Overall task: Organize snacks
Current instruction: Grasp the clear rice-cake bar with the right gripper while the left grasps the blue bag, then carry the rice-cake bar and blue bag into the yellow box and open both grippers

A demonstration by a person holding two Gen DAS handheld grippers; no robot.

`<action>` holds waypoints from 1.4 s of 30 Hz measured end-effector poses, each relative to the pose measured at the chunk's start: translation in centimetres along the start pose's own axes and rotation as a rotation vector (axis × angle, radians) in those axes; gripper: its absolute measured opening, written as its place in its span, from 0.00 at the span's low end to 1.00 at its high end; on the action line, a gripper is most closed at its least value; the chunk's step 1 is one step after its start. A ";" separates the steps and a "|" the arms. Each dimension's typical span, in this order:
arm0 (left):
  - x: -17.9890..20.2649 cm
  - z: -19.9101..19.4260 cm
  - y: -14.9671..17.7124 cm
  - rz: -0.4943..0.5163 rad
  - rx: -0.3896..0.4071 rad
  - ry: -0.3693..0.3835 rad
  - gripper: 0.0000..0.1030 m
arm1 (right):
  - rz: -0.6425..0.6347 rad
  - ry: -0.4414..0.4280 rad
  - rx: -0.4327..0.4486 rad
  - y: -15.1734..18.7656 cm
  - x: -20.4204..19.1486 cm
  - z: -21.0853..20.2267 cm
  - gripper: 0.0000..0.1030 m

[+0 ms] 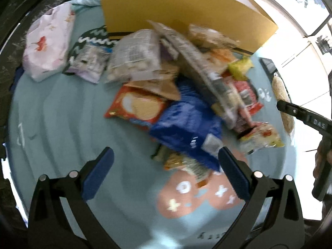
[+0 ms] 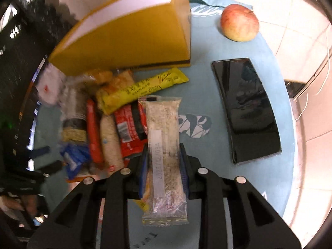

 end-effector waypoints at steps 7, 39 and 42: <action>3.0 2.5 -0.4 0.087 -0.031 -0.037 0.98 | 0.020 -0.026 0.022 0.8 -0.1 -1.5 0.26; 0.2 -4.8 0.7 -0.009 0.081 0.145 0.57 | -0.046 -0.125 -0.018 0.7 -4.6 -1.5 0.27; -0.4 -6.7 -0.2 -0.010 0.108 0.173 0.57 | -0.047 -0.153 0.013 -0.1 -5.2 -2.8 0.27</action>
Point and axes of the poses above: each gripper's, at about its wrist camera, not at the fingertips, and z roughly the way its jaws point, x to its right, y to its underside, the point moved 8 cm from there along z, roughly the way its jaws point, and after that the axes turned 4 degrees about x, right-handed, at the moved point
